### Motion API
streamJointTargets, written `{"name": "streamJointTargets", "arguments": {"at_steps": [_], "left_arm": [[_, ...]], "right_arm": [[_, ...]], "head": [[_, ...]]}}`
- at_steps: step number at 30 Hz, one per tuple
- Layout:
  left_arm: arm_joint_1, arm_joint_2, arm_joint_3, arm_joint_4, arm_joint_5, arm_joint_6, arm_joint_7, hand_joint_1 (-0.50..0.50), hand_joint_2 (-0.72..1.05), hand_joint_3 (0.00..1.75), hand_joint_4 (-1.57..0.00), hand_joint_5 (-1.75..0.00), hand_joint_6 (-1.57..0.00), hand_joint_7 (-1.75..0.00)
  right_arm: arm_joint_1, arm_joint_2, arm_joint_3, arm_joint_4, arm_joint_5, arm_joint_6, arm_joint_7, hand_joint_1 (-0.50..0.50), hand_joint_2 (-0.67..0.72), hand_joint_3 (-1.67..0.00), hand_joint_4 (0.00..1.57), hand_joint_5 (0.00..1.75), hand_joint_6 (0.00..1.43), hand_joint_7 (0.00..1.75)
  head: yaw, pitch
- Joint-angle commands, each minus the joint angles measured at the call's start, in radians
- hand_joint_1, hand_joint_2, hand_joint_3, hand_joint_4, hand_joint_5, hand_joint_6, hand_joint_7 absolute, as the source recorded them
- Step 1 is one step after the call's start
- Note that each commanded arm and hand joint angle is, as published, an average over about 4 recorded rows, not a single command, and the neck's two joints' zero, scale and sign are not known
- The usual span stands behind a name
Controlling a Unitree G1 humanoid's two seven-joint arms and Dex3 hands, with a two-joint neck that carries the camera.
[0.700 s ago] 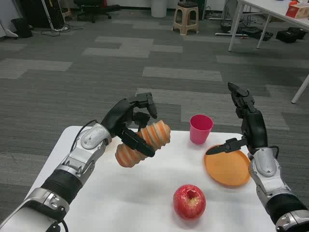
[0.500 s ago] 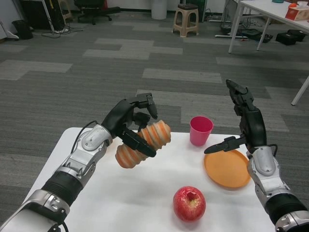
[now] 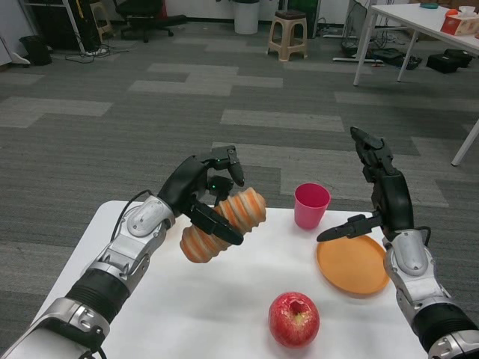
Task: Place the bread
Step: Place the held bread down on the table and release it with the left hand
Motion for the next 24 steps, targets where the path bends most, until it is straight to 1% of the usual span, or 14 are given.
{"name": "streamJointTargets", "arguments": {"at_steps": [1, 5, 9, 13, 17, 20, 23, 24], "left_arm": [[0.005, 0.013, 0.011, -0.015, 0.000, -0.010, 0.004, 0.50, 0.25, 0.09, -1.57, -1.75, -0.71, -1.68], [0.009, 0.024, 0.011, -0.020, -0.006, -0.010, 0.004, 0.50, 0.25, 0.09, -1.57, -1.75, -0.71, -1.68], [0.009, 0.033, 0.006, -0.020, -0.010, -0.010, 0.004, 0.50, 0.25, 0.09, -1.57, -1.75, -0.71, -1.68], [0.009, 0.053, -0.005, -0.024, 0.019, -0.003, 0.002, 0.50, 0.25, 0.09, -1.57, -1.75, -0.71, -1.68], [0.005, 0.094, -0.046, -0.024, 0.038, 0.017, 0.002, 0.50, 0.25, 0.09, -1.57, -1.75, -0.73, -1.68], [-0.005, 0.121, -0.096, -0.004, 0.042, 0.022, 0.001, 0.50, 0.25, 0.09, -1.57, -1.75, -0.73, -1.68], [-0.016, 0.136, -0.149, 0.054, 0.037, 0.021, 0.001, 0.50, 0.25, 0.09, -1.57, -1.75, -0.73, -1.68], [-0.023, 0.138, -0.169, 0.095, 0.033, 0.018, 0.001, 0.50, 0.25, 0.09, -1.57, -1.75, -0.73, -1.68]], "right_arm": [[-0.015, 0.010, -0.001, -0.004, 0.003, -0.006, -0.004, -0.29, 0.09, -0.08, 0.00, 0.00, 0.00, 0.49], [-0.015, 0.025, -0.001, -0.003, 0.002, -0.006, -0.003, -0.29, 0.09, -0.08, 0.00, 0.00, 0.00, 0.45], [-0.015, 0.031, 0.000, -0.002, 0.001, -0.006, -0.003, -0.29, 0.09, -0.08, 0.00, 0.00, 0.00, 0.49], [-0.015, 0.037, 0.000, -0.002, 0.001, -0.005, -0.003, -0.29, 0.09, -0.08, 0.00, 0.00, 0.00, 0.45], [-0.016, 0.038, 0.000, 0.004, 0.001, -0.005, -0.003, -0.29, 0.09, -0.08, 0.00, 0.00, 0.00, 0.47], [-0.021, 0.037, 0.000, 0.017, 0.001, -0.005, -0.003, -0.29, 0.09, -0.08, 0.00, 0.00, 0.00, 0.45], [-0.029, 0.036, 0.000, 0.035, 0.001, -0.005, -0.003, -0.29, 0.09, -0.08, 0.00, 0.00, 0.00, 0.47], [-0.033, 0.035, 0.000, 0.043, 0.001, -0.005, -0.003, -0.29, 0.09, -0.08, 0.00, 0.00, 0.00, 0.49]], "head": [[0.005, 0.001], [0.004, 0.000], [0.003, -0.007], [0.004, -0.012], [0.001, -0.017], [-0.002, -0.019], [-0.001, -0.022], [-0.002, -0.024]]}}
